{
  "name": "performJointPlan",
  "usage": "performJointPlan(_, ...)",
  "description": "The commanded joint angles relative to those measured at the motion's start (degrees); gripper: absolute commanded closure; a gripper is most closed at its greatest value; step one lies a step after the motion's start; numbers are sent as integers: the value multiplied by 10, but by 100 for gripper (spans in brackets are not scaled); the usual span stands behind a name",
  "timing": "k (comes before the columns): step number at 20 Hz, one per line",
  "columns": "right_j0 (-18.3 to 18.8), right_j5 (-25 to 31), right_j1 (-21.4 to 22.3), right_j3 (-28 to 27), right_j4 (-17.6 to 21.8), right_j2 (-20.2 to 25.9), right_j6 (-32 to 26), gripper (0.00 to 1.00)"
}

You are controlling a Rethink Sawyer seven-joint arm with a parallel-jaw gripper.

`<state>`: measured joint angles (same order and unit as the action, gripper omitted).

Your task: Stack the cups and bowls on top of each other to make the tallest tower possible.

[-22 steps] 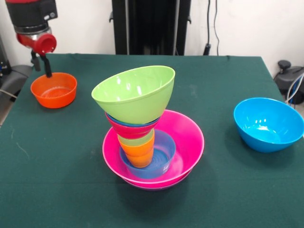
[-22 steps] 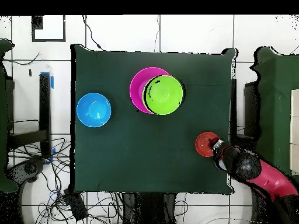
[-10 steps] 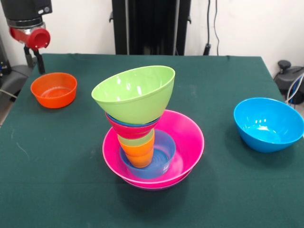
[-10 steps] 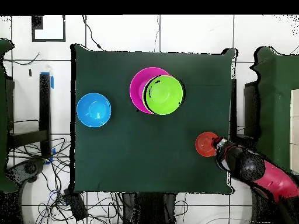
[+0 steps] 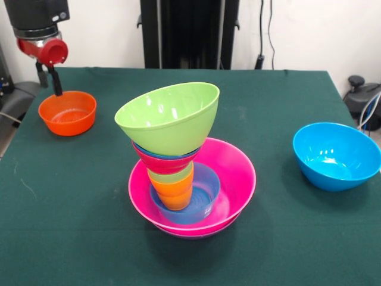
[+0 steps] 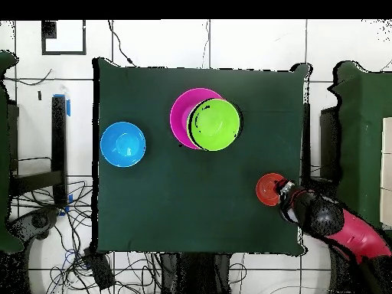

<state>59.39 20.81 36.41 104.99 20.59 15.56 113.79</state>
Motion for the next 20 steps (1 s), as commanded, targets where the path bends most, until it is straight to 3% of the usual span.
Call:
performJointPlan(1,-27,-49,-46,39,-19,55,53,0)
performJointPlan(20,-33,-79,-76,40,-39,84,65,0)
